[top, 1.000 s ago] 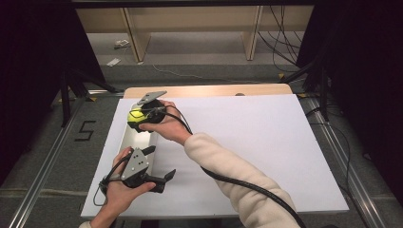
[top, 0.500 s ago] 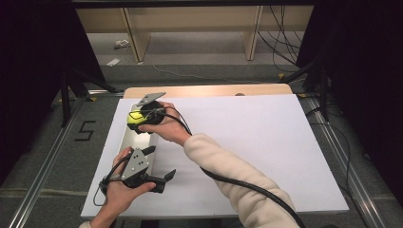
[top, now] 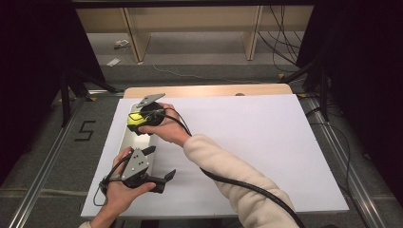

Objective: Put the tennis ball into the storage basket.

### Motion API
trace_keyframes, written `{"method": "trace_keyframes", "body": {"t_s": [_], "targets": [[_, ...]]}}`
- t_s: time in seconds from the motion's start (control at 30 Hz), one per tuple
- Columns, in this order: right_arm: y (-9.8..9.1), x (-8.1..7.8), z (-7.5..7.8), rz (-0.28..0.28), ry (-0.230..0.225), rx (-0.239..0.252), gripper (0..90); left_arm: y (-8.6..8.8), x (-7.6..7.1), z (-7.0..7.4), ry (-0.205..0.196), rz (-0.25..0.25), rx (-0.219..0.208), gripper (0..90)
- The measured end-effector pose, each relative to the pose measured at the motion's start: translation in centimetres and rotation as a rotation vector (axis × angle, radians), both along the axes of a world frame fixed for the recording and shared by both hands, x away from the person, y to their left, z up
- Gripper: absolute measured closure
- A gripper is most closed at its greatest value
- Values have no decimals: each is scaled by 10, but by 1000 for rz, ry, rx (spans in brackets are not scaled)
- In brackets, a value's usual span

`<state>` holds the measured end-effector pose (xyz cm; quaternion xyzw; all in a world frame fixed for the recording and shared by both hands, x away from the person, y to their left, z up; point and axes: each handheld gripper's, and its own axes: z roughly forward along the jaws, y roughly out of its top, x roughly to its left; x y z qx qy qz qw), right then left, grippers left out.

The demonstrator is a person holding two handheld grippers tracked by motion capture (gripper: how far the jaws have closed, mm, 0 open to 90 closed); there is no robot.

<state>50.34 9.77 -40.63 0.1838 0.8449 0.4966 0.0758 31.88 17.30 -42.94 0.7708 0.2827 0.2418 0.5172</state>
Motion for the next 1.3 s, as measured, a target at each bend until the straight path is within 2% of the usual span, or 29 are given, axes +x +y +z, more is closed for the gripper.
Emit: {"method": "trace_keyframes", "body": {"t_s": [1.3], "targets": [[6, 0, -14, 17, 27, -43, 263, 0, -1, 0, -2, -1, 4, 0]]}}
